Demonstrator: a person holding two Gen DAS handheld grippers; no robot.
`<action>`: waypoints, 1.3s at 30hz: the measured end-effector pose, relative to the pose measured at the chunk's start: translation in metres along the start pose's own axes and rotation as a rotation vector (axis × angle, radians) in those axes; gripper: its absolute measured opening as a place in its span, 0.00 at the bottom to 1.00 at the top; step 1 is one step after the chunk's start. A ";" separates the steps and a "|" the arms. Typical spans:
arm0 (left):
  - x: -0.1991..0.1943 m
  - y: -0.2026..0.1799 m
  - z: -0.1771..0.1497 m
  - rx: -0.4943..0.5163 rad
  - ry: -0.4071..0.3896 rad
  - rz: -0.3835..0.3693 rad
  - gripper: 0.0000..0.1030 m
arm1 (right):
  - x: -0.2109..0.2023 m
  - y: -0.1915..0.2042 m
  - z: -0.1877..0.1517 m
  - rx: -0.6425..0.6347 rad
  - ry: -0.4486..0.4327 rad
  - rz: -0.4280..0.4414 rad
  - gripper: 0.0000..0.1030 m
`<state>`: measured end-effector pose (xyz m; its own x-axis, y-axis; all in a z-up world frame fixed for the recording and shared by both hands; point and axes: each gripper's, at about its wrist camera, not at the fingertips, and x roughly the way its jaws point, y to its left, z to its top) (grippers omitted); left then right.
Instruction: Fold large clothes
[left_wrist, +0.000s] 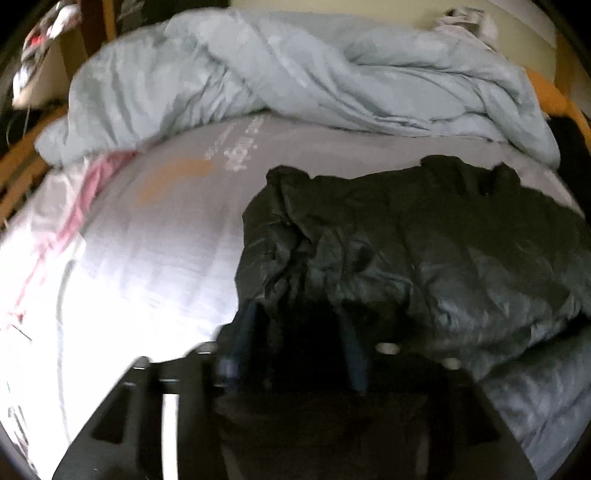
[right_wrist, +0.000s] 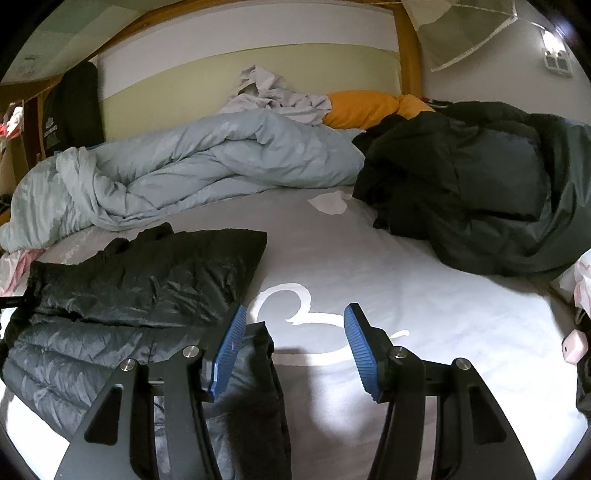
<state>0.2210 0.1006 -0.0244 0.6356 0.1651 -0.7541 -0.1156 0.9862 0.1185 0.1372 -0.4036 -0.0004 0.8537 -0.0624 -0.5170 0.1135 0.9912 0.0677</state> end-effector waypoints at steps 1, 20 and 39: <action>-0.006 0.001 -0.002 0.009 -0.021 0.004 0.53 | -0.001 0.001 0.000 -0.004 -0.002 -0.001 0.56; -0.041 0.051 -0.056 -0.160 0.022 -0.212 0.65 | -0.012 -0.003 -0.002 0.071 0.028 0.096 0.72; -0.124 0.048 -0.088 -0.009 -0.344 -0.249 0.04 | -0.015 0.026 -0.017 -0.030 0.002 0.176 0.07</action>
<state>0.0697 0.1261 0.0180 0.8626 -0.0824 -0.4992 0.0680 0.9966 -0.0470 0.1191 -0.3749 -0.0053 0.8580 0.1122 -0.5012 -0.0525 0.9899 0.1318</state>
